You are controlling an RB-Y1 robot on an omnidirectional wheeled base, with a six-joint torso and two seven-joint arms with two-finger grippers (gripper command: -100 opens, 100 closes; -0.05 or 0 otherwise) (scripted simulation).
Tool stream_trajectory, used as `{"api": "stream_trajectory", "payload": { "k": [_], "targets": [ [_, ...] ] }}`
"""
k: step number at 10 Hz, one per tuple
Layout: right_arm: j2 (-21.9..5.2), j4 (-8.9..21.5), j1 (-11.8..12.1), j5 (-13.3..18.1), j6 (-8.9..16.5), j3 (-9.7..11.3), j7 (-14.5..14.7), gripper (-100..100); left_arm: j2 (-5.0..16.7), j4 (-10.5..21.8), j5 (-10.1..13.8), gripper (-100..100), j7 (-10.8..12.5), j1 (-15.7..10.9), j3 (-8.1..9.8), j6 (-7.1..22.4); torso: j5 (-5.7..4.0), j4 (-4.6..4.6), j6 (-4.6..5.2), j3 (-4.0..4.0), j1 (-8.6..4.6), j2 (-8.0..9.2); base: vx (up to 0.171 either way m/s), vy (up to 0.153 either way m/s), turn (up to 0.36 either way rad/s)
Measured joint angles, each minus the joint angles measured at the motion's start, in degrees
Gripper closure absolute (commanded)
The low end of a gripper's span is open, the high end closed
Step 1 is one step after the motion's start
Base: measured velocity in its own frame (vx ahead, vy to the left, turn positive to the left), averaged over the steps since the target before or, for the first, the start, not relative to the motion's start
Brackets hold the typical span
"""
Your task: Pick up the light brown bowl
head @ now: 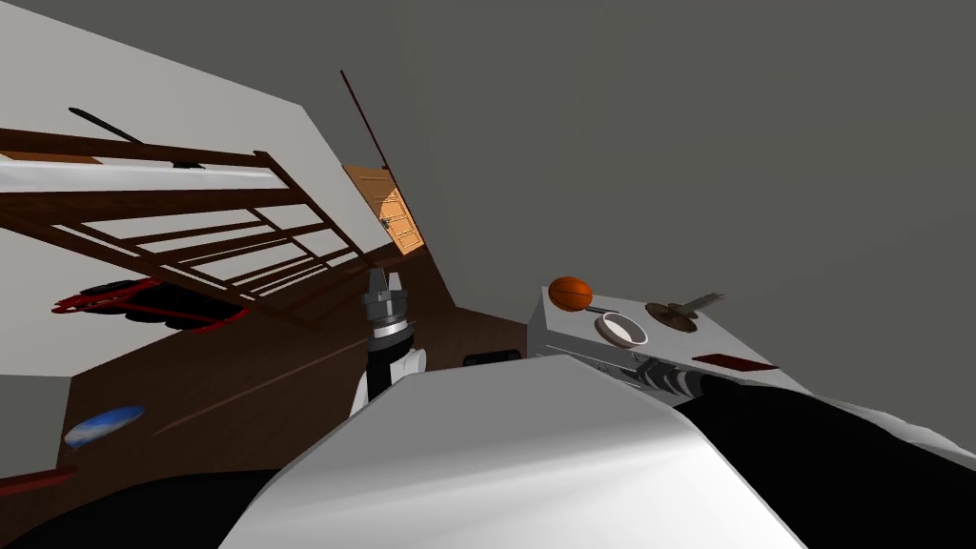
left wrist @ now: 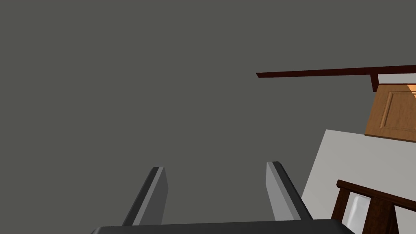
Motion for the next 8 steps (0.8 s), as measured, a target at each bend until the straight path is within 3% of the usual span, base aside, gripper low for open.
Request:
{"api": "stream_trajectory", "payload": {
  "k": [2,5,6,7,8],
  "targets": [
    [-1.70,3.34,-1.77,0.47,-0.76,2.25,0.16,-100,0.00,0.00,0.00,0,0.00,0.00,0.00,0.00,-0.04,0.03,0.02,0.08,-0.14,0.14,0.123,0.001,0.049],
    [-5.53,3.32,-1.55,-0.07,1.46,4.05,1.52,-100,0.00,0.00,0.00,0,0.00,0.00,0.00,0.00,-0.04,-0.01,0.02,-0.01,-0.12,0.00,0.132,0.005,0.040],
    [-5.63,3.35,-1.57,-0.08,1.56,4.11,1.60,0,0.00,0.00,0.00,0,0.00,-0.01,0.00,0.00,-0.05,0.05,0.05,0.14,-0.13,0.28,0.013,0.001,0.001],
    [-5.63,3.34,-1.57,-0.08,1.55,4.09,1.59,-100,0.00,0.00,0.00,0,0.00,-0.01,0.00,0.00,-0.05,0.10,0.06,0.27,-0.14,0.49,0.136,-0.021,-0.342],
    [-4.69,4.78,-1.98,0.85,0.31,3.68,2.66,-100,0.00,0.00,0.00,0,0.00,0.01,0.01,0.00,-0.07,0.08,0.17,0.17,-0.20,0.28,0.156,-0.014,-0.155]
  ]
}}
